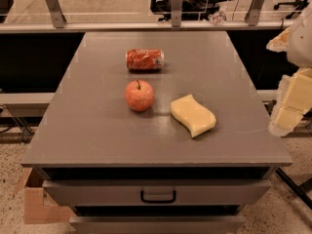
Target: Place coke can upright
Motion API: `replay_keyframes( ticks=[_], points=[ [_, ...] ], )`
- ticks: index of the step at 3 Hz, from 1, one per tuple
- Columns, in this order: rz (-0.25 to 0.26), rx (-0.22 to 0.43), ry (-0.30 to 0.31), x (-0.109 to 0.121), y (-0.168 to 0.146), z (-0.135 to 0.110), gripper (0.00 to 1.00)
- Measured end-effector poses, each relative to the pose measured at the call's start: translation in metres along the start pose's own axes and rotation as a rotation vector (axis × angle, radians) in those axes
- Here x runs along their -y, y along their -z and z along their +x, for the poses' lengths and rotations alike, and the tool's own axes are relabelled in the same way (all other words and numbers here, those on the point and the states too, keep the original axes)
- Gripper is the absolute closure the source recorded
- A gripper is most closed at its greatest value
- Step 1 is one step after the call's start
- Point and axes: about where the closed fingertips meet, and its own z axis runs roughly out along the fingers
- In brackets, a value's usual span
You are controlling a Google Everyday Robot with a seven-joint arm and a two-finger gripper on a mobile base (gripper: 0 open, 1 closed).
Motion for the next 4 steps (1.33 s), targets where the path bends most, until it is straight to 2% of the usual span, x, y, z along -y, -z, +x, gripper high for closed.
replay_keyframes(
  ticks=[1,2,4],
  points=[
    [0.000,0.000,0.000,0.000,0.000,0.000,0.00],
    [-0.004,0.022,0.022,0.016,-0.004,-0.017,0.00],
    [-0.031,0.093,0.044,0.070,-0.029,-0.065,0.00]
  ],
)
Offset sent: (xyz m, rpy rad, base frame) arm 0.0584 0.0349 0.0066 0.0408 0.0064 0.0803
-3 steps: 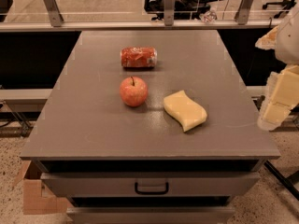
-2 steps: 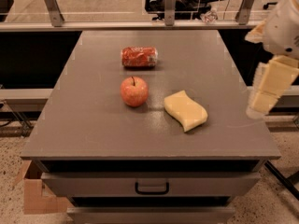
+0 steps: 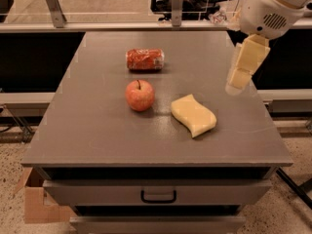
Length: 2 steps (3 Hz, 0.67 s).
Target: Place coke can upright
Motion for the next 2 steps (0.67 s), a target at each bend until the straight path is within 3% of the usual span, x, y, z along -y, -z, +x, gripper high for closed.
replay_keyframes(
  ticks=[2],
  points=[
    [-0.023,0.035,0.044,0.041,-0.027,-0.051,0.00]
  ],
)
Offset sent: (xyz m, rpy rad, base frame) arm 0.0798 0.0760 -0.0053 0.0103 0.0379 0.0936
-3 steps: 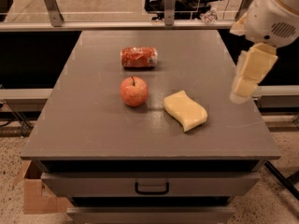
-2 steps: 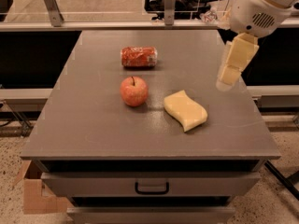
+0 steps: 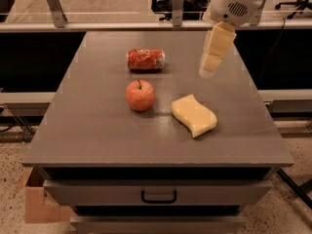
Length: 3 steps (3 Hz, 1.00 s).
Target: Place coke can upright
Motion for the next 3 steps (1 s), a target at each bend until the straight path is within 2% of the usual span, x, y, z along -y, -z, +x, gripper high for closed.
replay_keyframes(
  ticks=[1,2,3],
  points=[
    [-0.028,0.009,0.035,0.017,-0.024,-0.033,0.00],
    [-0.047,0.017,0.047,0.025,-0.040,-0.052,0.00],
    [-0.040,0.012,0.061,0.044,-0.059,-0.067,0.00]
  ],
)
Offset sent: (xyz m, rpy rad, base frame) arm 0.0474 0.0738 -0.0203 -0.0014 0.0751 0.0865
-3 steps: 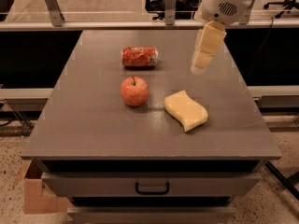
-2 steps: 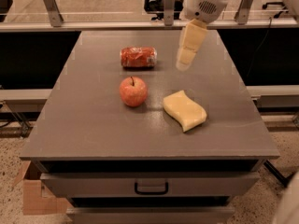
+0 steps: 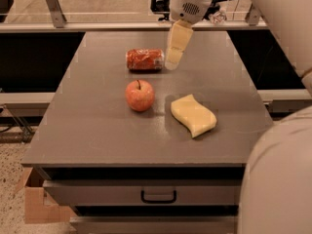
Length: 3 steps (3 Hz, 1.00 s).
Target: Place coke can upright
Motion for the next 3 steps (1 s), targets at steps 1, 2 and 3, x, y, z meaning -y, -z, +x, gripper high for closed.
replay_keyframes(
  ticks=[1,2,3],
  points=[
    [-0.011,-0.028,0.000,0.023,-0.034,-0.015,0.00],
    [-0.028,-0.053,0.010,0.032,-0.060,-0.026,0.00],
    [-0.054,-0.067,0.025,0.039,-0.089,-0.036,0.00]
  ],
)
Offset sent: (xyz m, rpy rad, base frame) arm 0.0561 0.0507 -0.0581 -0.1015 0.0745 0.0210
